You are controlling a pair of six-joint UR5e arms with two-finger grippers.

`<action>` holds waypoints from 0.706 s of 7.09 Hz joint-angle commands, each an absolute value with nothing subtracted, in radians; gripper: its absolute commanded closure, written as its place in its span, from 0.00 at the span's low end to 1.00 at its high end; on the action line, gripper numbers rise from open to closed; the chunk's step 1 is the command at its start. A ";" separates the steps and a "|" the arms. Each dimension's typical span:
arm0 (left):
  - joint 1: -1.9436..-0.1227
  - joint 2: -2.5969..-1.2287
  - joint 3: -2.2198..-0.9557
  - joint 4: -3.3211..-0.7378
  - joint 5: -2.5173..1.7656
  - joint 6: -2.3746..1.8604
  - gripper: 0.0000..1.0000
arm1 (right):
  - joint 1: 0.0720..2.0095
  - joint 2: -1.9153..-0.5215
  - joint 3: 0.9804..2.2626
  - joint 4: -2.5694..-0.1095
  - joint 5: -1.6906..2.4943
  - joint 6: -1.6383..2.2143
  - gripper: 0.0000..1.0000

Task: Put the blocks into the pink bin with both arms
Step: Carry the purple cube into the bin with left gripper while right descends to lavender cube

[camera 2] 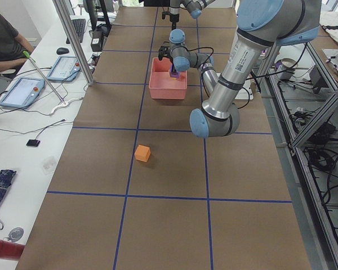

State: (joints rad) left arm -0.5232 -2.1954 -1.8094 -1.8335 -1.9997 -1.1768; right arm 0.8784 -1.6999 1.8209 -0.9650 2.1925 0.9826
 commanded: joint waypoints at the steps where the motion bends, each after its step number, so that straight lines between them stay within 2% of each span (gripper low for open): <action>1: -0.509 -2.197 -1.804 -1.832 -1.973 -1.180 0.00 | 0.844 -1.707 1.827 -0.966 2.169 0.989 0.00; 5: -0.459 -2.195 -1.802 -1.830 -1.868 -1.183 0.00 | 0.871 -1.704 1.839 -0.977 2.174 0.985 0.00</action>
State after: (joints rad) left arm -0.4614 -2.1964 -1.8025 -1.8301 -1.8742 -1.1823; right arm 0.8581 -1.7067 1.8347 -0.9727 2.1708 0.9862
